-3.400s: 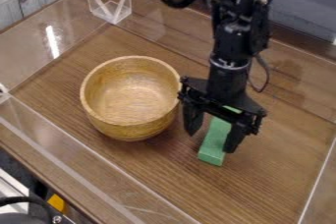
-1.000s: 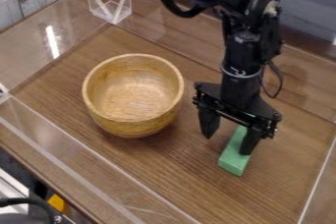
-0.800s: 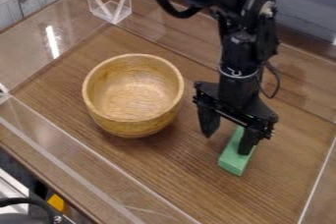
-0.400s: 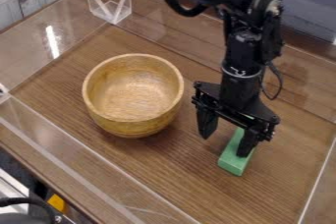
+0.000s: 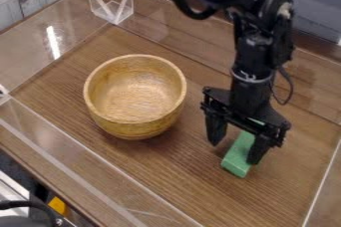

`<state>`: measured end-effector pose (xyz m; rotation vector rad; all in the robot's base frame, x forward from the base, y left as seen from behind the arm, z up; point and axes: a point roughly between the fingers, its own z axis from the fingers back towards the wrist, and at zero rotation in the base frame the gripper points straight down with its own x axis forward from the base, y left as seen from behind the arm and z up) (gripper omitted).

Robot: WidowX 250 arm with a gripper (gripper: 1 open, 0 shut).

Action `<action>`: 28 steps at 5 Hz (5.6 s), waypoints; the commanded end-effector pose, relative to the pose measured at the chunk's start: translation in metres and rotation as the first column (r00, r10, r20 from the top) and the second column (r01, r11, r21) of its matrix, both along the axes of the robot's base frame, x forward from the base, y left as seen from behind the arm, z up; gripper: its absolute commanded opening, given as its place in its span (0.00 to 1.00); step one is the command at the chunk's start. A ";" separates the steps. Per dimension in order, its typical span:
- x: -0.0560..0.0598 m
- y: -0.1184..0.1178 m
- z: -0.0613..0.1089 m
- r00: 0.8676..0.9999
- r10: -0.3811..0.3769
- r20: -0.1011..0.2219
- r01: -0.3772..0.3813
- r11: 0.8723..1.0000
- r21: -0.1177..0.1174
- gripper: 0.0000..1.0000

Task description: Put the green block in the brown bowl

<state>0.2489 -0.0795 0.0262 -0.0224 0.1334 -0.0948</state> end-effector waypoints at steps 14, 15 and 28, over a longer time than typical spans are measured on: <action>-0.022 0.068 0.110 0.968 0.223 0.119 -0.224 0.975 -0.004 0.00; -0.019 0.091 0.111 0.958 0.263 0.115 -0.266 0.964 0.009 0.00; 0.004 0.153 0.039 0.976 0.208 0.069 -0.206 0.978 -0.026 1.00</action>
